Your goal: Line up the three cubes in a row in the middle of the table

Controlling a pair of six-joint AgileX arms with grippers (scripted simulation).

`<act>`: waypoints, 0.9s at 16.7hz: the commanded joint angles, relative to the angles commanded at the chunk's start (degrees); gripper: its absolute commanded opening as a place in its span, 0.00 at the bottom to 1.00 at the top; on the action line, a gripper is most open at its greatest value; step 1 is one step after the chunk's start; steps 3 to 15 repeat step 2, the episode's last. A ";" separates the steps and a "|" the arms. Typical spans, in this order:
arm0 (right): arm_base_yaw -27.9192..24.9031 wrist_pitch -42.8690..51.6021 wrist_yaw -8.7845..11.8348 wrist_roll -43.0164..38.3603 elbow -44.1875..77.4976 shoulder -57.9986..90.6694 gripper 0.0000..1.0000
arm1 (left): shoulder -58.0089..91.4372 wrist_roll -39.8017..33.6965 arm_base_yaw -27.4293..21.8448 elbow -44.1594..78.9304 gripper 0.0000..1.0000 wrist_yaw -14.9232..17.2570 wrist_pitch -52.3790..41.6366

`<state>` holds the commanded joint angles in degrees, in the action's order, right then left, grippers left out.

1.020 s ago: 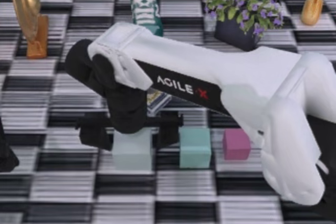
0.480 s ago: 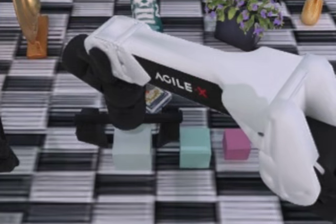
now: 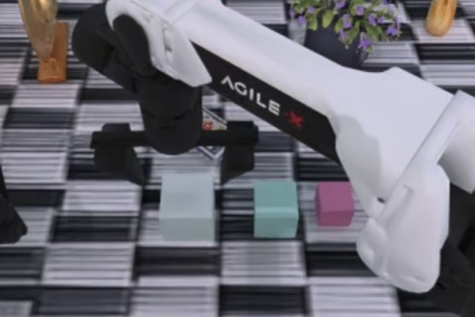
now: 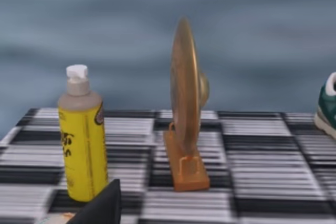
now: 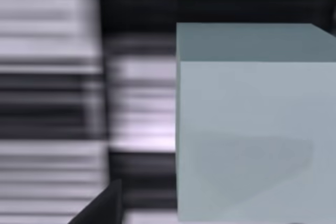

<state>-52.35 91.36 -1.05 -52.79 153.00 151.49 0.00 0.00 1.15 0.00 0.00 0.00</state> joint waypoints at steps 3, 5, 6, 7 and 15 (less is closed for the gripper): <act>0.01 0.81 -0.01 0.03 0.86 0.08 1.00 | 0.00 0.00 0.00 0.00 1.00 0.00 0.00; 0.01 0.81 -0.01 0.03 0.86 0.08 1.00 | 0.00 0.00 0.00 0.00 1.00 0.00 0.00; 0.01 0.81 -0.01 0.03 0.86 0.08 1.00 | 0.00 0.00 0.00 0.00 1.00 0.00 0.00; 0.01 0.81 -0.01 0.03 0.86 0.08 1.00 | 0.00 0.00 0.00 0.00 1.00 0.00 0.00; 0.01 0.81 -0.01 0.03 0.86 0.08 1.00 | 0.00 0.00 0.00 0.00 1.00 0.00 0.00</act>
